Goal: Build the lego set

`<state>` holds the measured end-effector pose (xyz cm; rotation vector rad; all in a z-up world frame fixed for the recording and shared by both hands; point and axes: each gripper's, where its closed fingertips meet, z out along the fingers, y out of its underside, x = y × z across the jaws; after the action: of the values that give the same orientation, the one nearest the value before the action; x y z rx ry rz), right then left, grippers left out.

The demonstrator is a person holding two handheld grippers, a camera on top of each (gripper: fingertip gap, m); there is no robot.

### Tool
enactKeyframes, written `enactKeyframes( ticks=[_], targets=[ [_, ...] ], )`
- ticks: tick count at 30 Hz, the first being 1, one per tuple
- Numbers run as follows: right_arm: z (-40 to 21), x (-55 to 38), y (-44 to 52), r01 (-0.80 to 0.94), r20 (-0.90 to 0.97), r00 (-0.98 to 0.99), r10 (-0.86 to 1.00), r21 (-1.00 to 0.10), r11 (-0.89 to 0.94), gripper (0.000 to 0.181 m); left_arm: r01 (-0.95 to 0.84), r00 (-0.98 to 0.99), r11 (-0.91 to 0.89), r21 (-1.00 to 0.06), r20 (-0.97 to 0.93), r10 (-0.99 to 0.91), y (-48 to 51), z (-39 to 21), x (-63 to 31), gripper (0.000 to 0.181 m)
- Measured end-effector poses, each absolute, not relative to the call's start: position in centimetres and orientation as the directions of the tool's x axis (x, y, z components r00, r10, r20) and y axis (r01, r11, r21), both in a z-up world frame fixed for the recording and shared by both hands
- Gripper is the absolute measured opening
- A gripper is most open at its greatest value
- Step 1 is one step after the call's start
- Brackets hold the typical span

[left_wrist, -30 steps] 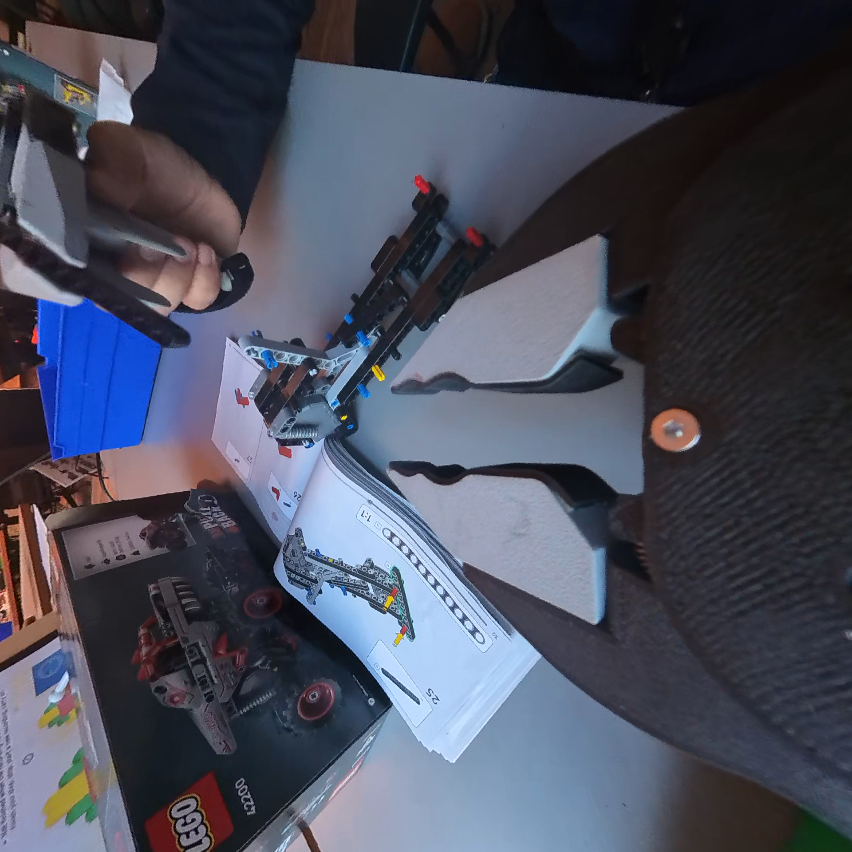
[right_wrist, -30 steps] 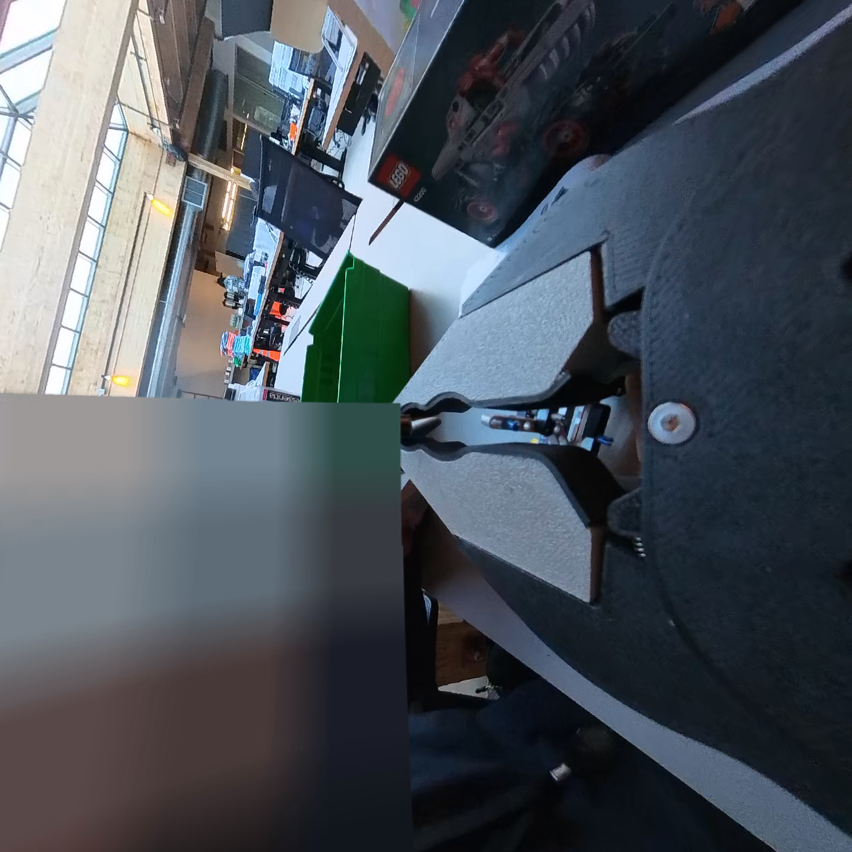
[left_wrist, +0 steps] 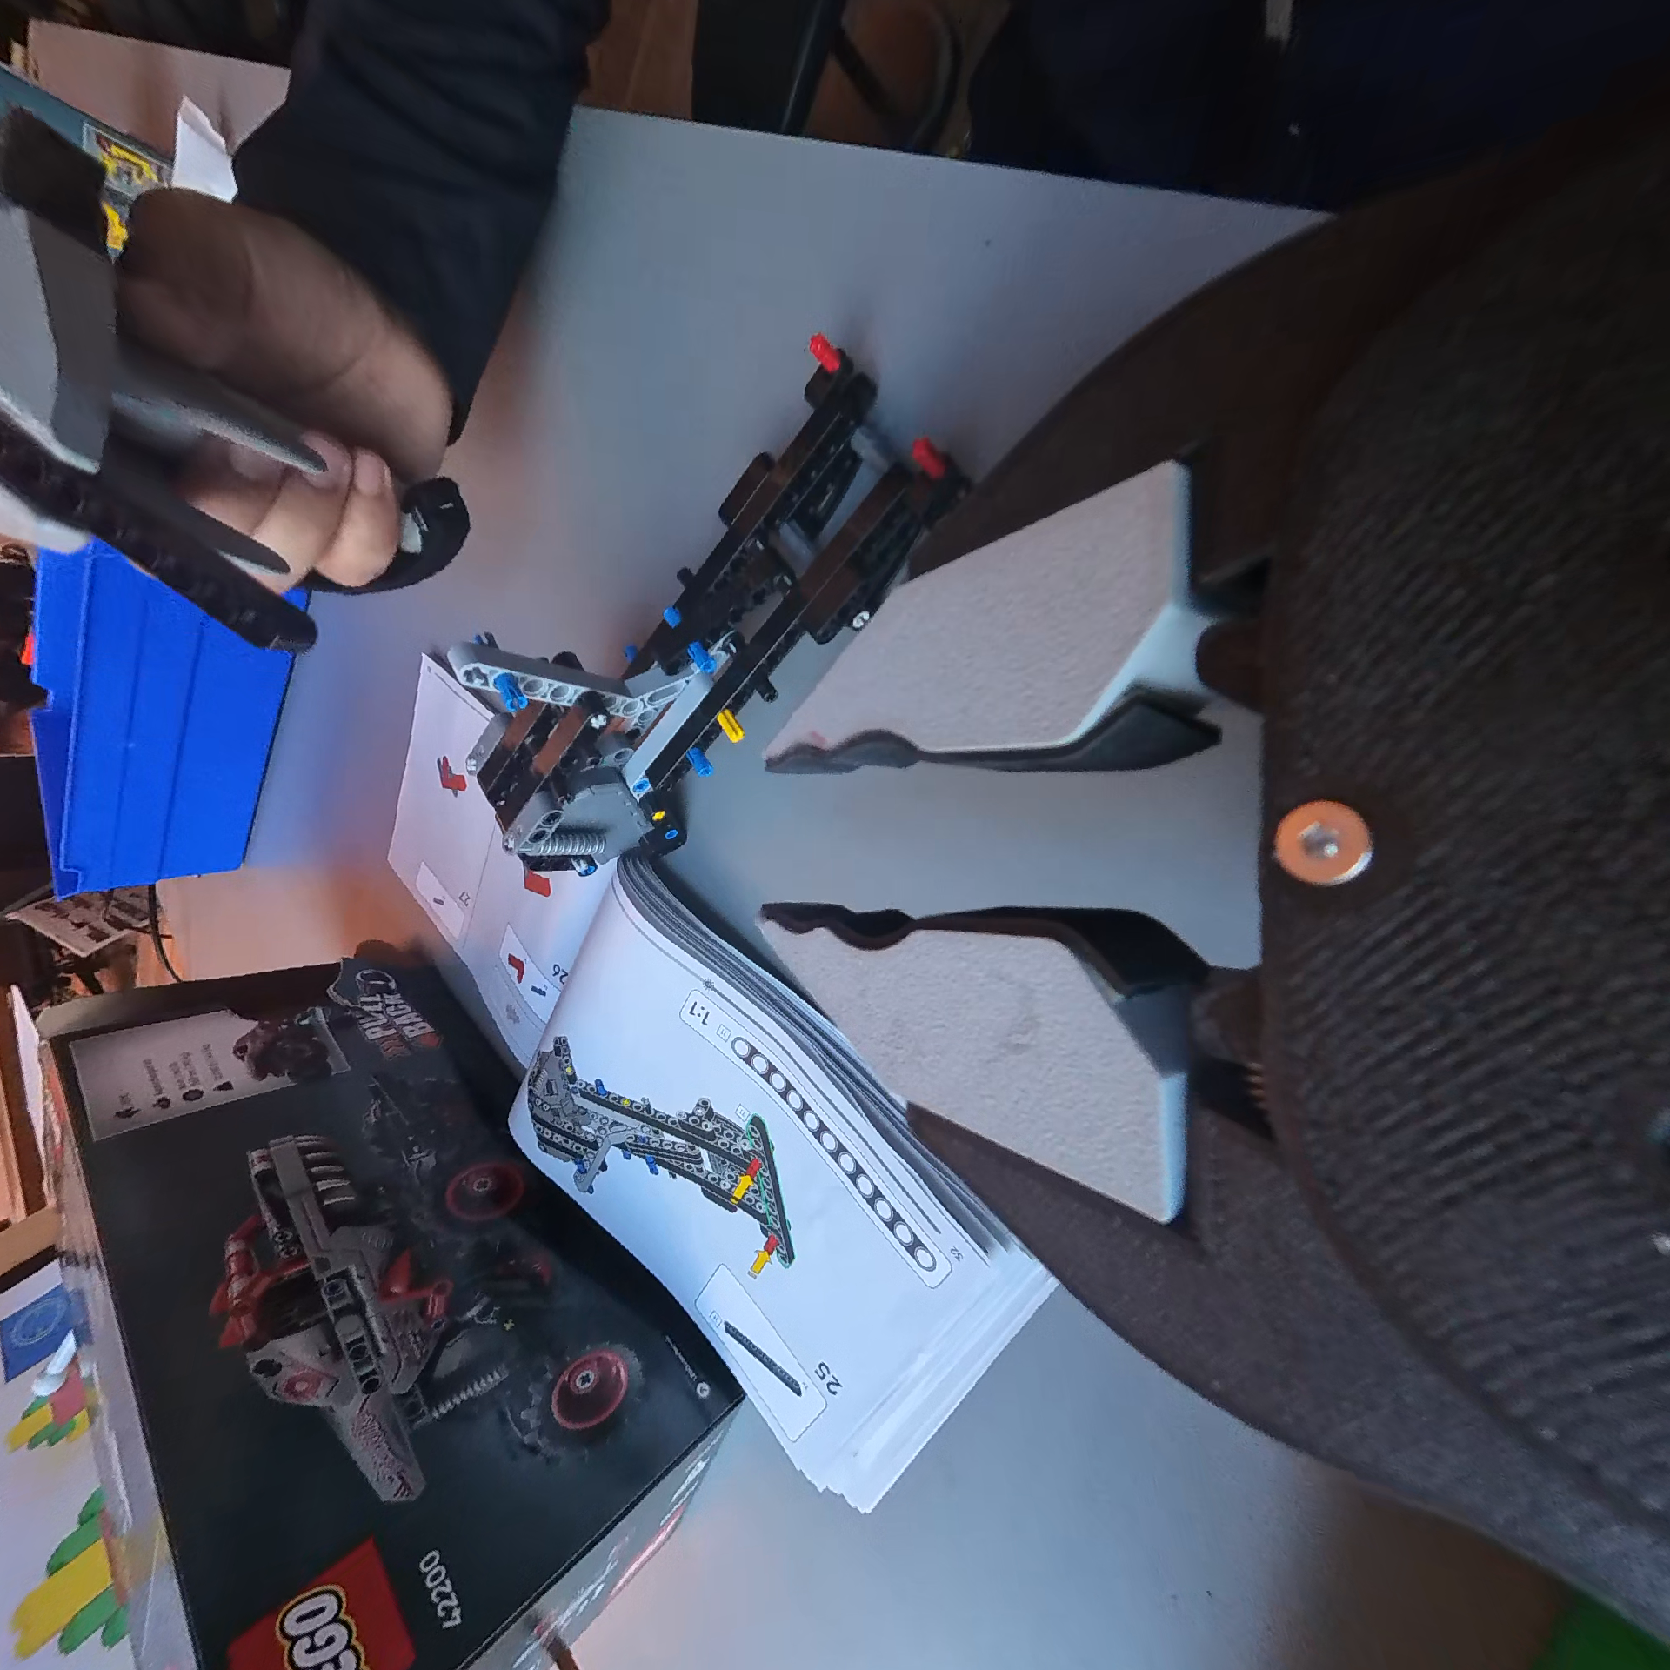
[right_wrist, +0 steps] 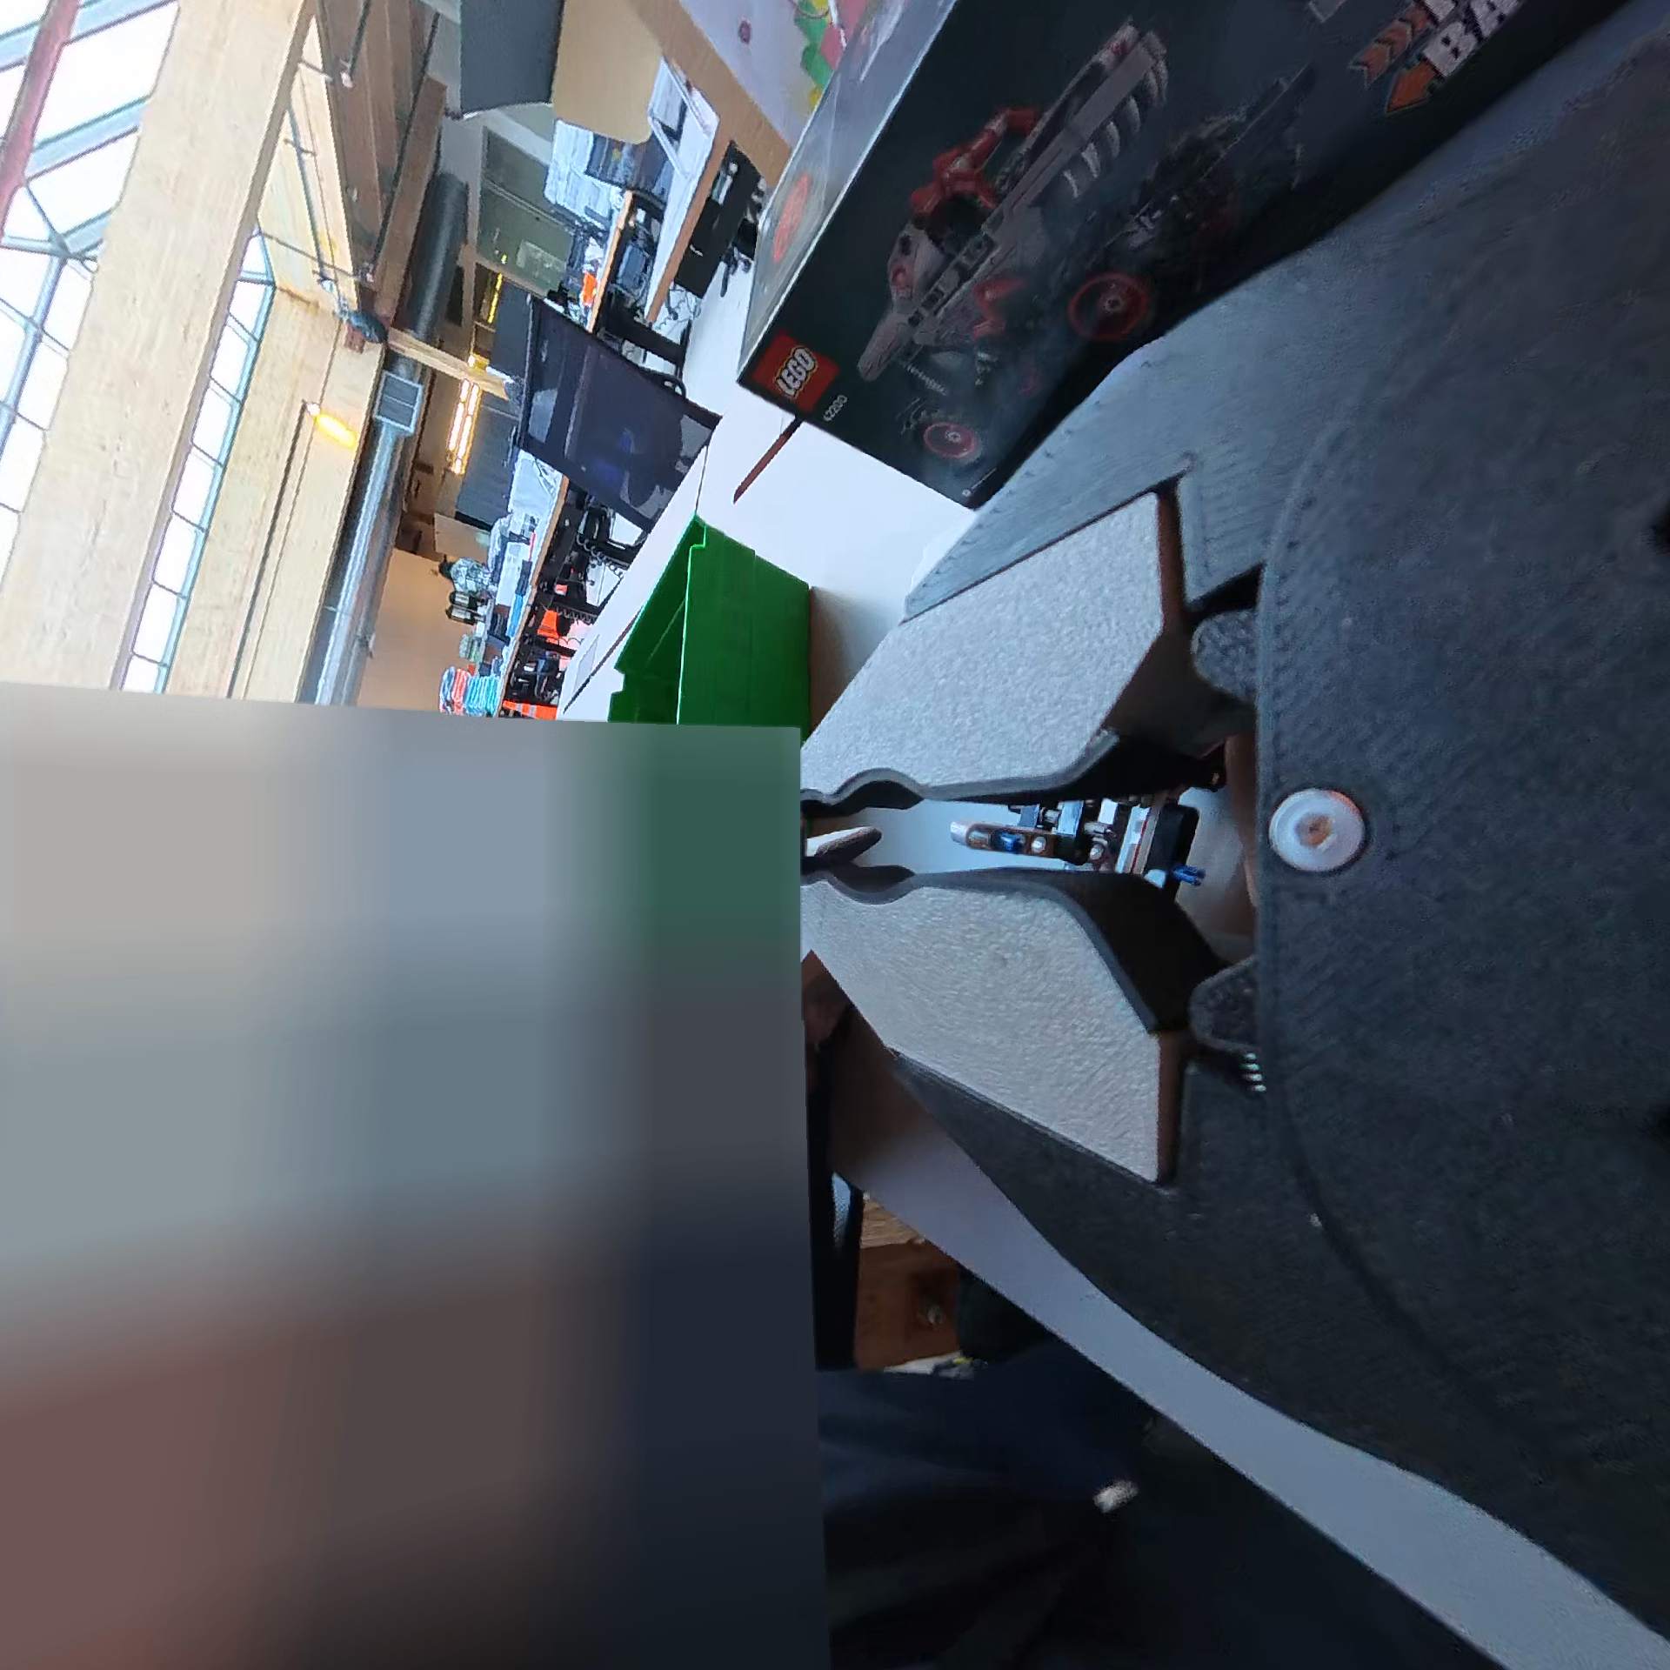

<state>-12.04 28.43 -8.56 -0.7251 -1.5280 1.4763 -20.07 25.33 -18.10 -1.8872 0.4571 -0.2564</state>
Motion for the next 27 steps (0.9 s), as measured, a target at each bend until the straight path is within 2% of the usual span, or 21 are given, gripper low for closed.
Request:
enactKeyframes(
  ticks=[27],
  targets=[
    [-10.6,-13.2,28.7,-0.092,0.174,-0.425,0.889,-0.985,0.148,0.004,-0.165,0.907,-0.282,-0.945,-0.033,-0.419,25.2,-17.6,-20.4,0.023]
  ],
)
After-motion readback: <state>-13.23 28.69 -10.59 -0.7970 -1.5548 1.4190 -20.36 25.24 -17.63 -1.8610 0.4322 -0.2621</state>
